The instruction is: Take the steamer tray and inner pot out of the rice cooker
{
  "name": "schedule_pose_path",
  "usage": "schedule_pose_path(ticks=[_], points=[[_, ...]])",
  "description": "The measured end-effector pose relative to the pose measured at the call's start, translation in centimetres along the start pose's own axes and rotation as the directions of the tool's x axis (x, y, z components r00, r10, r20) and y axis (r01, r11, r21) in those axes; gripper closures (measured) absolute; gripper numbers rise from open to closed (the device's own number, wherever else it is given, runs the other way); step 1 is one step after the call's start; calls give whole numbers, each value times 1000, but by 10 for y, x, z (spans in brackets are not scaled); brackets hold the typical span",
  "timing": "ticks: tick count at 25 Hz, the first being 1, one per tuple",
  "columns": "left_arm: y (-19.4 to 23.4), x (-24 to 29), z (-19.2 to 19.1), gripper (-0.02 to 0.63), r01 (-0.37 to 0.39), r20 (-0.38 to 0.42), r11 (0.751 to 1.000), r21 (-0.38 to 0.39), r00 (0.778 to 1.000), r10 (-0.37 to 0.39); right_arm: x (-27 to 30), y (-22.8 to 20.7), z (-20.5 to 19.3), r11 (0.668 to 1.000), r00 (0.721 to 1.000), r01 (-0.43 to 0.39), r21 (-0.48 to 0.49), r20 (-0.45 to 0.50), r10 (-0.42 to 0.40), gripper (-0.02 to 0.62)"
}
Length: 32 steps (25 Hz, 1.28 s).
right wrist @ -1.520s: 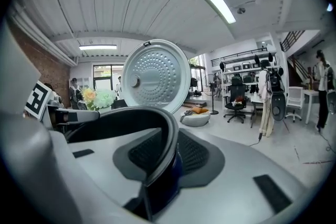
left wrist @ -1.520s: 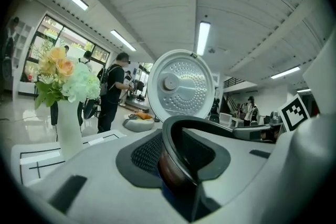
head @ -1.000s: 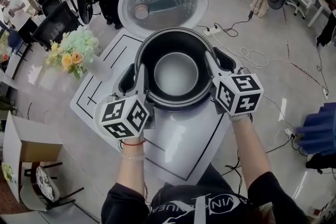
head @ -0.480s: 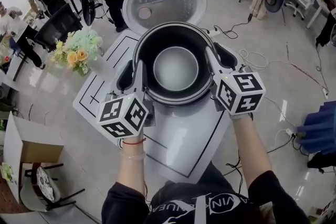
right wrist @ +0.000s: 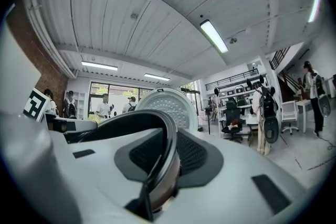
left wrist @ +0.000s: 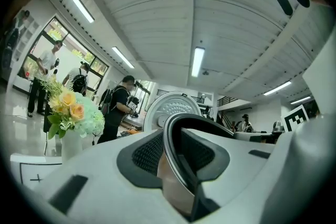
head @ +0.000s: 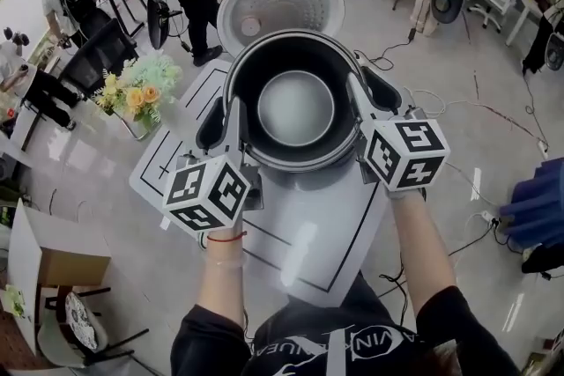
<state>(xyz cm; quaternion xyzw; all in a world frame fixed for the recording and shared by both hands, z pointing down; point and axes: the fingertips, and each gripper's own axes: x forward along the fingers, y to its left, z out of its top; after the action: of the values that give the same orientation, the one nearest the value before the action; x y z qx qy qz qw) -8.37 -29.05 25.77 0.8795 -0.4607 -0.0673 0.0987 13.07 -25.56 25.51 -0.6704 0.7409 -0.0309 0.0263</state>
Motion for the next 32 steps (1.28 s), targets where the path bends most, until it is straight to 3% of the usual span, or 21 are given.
schedule_pose_path(ticks=[18, 32], points=[[-12, -34, 26, 512, 112, 47, 994, -2, 993, -112, -51, 26, 28, 994, 989, 110, 24, 93, -112, 512], [-27, -68, 38, 512, 4, 107, 1000, -26, 994, -1, -65, 31, 32, 997, 996, 3, 72, 90, -10, 512]])
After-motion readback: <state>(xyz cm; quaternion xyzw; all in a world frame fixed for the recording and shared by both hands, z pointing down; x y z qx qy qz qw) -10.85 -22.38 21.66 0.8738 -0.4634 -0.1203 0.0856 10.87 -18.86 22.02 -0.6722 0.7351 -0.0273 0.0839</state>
